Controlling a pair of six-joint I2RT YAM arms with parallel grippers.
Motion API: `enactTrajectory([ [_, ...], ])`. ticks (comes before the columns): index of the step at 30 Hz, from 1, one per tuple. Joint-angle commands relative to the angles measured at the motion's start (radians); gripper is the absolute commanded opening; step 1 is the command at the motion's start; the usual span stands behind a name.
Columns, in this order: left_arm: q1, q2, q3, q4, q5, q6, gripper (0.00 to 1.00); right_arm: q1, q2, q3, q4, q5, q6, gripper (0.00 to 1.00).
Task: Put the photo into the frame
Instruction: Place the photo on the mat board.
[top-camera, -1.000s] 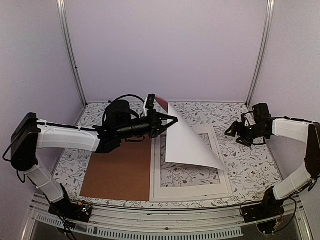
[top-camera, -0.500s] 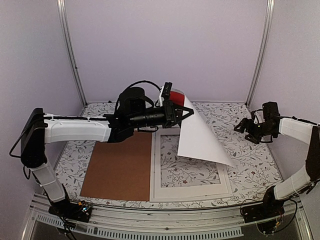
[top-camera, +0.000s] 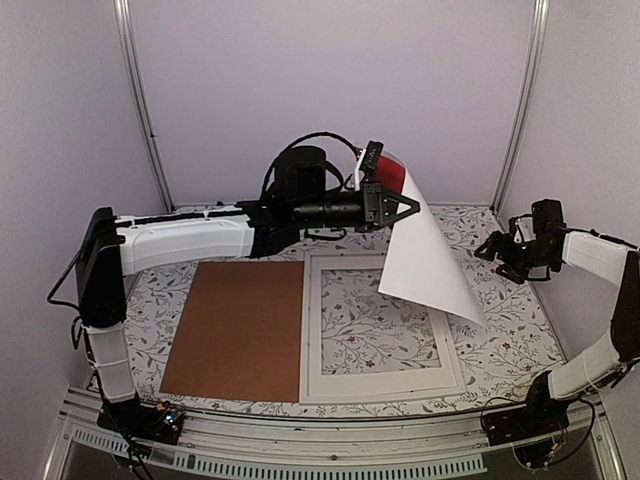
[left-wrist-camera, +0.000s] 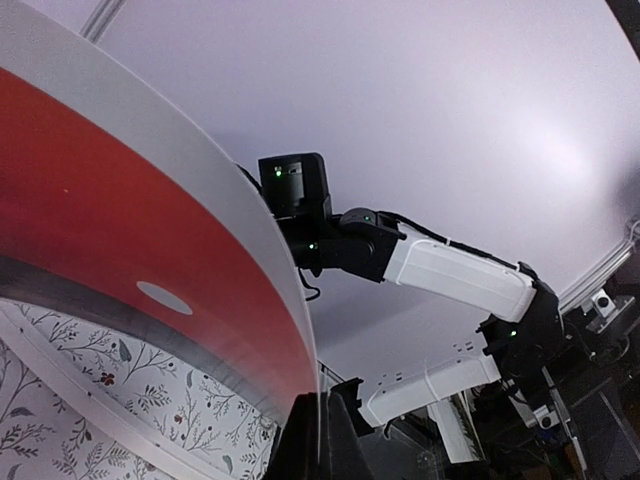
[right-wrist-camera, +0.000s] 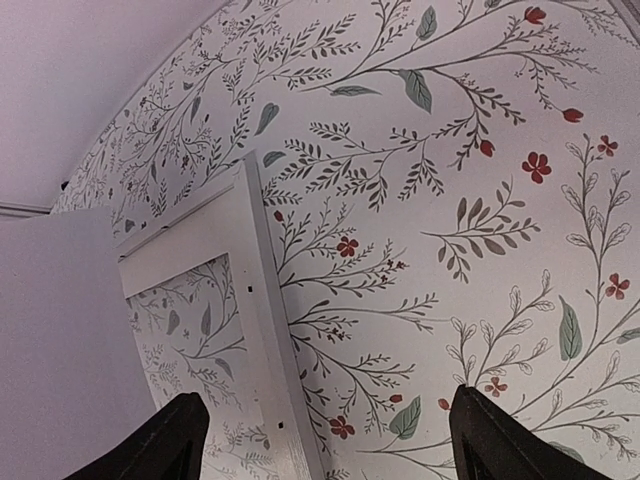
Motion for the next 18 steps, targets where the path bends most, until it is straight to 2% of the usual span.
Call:
enactTrajectory([
  [1, -0.020, 0.047, 0.014, 0.003, 0.043, 0.055, 0.00, -0.006, -0.025, 0.025, -0.013, 0.003, -0.017, 0.87],
  [6, -0.018, 0.103, -0.084, 0.102, 0.051, -0.016, 0.00, -0.007, -0.020, 0.012, -0.007, -0.002, -0.022, 0.87],
  [9, -0.020, 0.105, -0.189, 0.155, 0.011, -0.070, 0.00, -0.008, -0.020, 0.000, 0.000, -0.002, -0.025, 0.87],
  [18, -0.013, 0.080, -0.443, 0.175, -0.125, -0.145, 0.00, -0.008, -0.008, -0.024, 0.022, -0.016, -0.026, 0.87],
])
